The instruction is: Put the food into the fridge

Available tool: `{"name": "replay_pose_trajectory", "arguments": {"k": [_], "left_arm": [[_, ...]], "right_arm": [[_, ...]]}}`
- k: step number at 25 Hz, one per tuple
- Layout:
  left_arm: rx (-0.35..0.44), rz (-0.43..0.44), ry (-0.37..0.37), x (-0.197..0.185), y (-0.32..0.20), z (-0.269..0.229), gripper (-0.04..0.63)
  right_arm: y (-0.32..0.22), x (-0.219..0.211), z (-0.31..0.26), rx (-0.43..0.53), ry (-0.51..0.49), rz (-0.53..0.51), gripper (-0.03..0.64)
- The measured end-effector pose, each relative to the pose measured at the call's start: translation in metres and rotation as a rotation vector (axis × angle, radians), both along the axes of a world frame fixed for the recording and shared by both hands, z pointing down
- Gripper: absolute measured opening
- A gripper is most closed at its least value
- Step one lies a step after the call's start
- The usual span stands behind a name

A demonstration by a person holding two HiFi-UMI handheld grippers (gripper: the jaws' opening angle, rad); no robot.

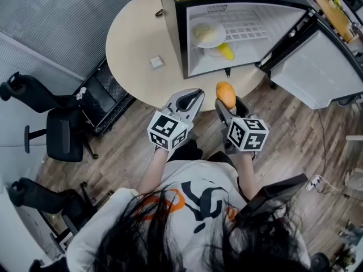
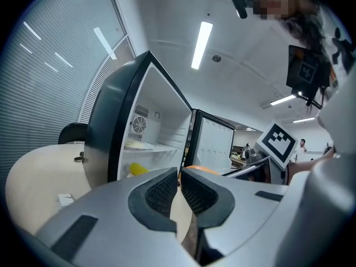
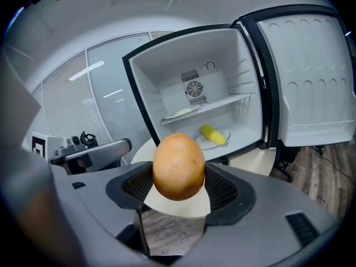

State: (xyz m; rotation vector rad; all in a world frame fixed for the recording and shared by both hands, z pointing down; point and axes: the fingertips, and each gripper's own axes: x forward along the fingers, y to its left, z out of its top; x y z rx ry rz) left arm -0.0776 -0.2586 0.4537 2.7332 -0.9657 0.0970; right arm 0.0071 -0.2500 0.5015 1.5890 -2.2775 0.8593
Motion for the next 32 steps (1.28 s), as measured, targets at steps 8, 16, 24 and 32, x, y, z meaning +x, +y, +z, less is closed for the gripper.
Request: {"name": "replay_pose_trajectory", "arguments": {"k": [8,16,24,32], "left_arm": [[-0.035,0.018,-0.008,0.01,0.002,0.012,0.012],[-0.01,-0.01,-0.03,0.018,-0.015,0.009,0.012],[-0.001,-0.057,-0.058,0.036,-0.037,0.015,0.012],[-0.009,-0.104,-0.077,0.051,-0.063,0.02,0.012]], "right_arm": [[-0.004,0.011,0.008,-0.029,-0.002,0.011,0.299],[-0.027,0.019,0.011,-0.022,-0.025,-0.025,0.299],[-0.07,0.031,0.017,0.001,0.006,-0.089,0.299],[-0.116,0.032,0.042,-0.016,0.03,-0.167,0.299]]}}
